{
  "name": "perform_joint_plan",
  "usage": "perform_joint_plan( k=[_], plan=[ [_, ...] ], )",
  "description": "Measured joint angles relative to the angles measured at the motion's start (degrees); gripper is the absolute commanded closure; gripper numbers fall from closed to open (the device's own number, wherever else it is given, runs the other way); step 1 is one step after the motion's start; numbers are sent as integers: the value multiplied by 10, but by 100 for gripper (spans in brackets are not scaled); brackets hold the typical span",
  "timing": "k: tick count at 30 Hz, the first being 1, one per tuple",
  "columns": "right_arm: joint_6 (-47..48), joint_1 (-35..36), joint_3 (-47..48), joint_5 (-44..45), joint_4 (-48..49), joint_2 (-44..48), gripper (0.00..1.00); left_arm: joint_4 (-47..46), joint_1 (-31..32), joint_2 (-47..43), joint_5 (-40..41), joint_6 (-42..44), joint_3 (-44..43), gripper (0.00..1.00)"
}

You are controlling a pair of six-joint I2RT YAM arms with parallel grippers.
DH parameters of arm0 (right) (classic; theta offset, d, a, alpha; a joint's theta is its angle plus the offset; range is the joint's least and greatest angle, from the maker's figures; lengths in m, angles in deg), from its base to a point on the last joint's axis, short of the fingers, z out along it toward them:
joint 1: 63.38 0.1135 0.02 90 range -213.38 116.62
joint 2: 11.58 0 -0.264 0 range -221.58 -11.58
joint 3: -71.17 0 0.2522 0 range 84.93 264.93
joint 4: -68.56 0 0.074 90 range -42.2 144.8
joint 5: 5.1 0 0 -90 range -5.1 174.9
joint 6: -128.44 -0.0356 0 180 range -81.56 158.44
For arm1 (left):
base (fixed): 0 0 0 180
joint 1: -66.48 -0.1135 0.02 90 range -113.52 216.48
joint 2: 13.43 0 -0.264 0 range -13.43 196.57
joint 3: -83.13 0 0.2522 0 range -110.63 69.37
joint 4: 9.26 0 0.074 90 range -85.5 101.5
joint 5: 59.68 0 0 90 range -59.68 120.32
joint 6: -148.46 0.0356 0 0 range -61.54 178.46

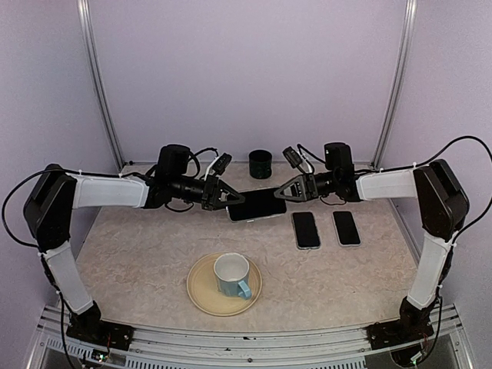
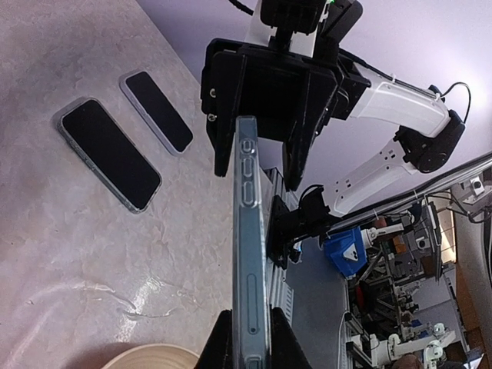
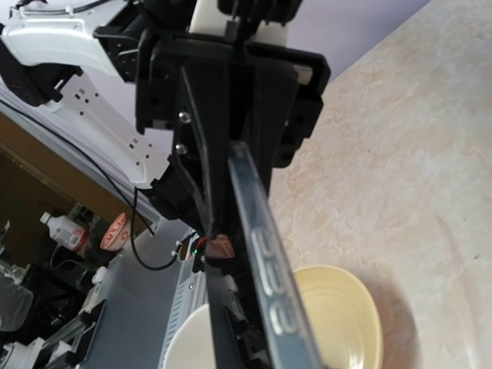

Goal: Put the phone into the phone case
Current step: Press the phone at the bottom corners of the phone case.

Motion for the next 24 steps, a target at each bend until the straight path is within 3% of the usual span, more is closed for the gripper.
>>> perform_joint_plan(
  k=[10,19,24],
  plan=[
    [7,1,5,-16,-7,-2,79,42,3,-3,-10,39,-17,100],
    [26,3,16,-39,-46,-13,100,110,10,-3,-1,103,-43,100],
    [38,4,23,-48,-59,-23,100,130,11,-3,8,123,-45,100]
  ],
)
